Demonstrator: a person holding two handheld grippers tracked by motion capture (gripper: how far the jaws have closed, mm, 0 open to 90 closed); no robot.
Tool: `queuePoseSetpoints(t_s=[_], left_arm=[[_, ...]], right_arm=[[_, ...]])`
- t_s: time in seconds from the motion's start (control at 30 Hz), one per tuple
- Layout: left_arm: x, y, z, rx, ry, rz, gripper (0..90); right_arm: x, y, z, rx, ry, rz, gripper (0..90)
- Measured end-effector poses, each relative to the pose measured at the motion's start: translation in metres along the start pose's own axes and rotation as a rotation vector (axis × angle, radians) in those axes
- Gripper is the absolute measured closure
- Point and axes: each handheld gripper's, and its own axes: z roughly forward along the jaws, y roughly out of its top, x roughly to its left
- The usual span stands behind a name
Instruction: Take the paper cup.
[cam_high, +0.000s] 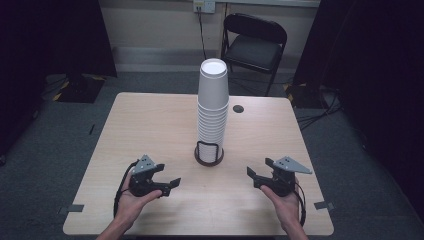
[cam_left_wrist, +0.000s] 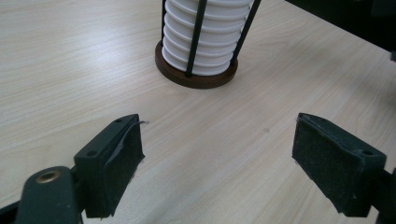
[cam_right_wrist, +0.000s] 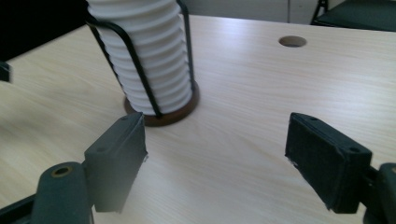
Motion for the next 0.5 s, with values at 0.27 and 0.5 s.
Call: queuePoseSetpoints(t_s=[0.27,0.5], left_arm=[[-0.003,0.000,0.004,0.013,-0.012,0.021,16.3],[-0.002,0.000,0.002,0.014,-0.005,0.021,16.2]], right_arm=[[0.002,0.020,-0.007,-0.023,0.052,-0.013,19.1],[0.014,0.036,-0.004,-0.042,0.071,-0.051,18.3]])
